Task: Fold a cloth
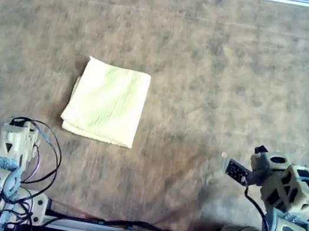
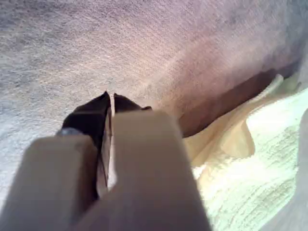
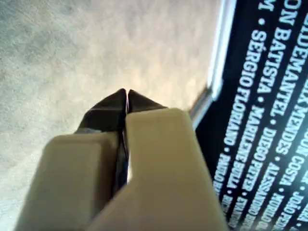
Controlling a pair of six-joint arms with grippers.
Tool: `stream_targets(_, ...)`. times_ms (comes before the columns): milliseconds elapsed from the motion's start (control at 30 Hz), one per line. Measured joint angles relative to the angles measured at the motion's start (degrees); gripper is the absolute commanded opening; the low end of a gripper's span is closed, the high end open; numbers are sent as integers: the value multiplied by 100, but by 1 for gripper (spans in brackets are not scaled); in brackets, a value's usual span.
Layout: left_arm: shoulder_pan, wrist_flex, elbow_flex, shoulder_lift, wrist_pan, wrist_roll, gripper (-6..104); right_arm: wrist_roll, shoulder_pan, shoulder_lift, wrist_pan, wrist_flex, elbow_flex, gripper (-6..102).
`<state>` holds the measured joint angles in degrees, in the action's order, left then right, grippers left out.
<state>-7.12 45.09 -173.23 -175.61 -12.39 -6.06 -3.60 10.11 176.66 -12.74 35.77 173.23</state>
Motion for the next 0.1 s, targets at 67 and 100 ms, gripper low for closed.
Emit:
stream_targets(67,0,0,0,0,0,0,0,0,0,0,0,0,0,-2)
stream_targets(100,0,0,0,0,0,0,0,0,0,0,0,0,0,-2)
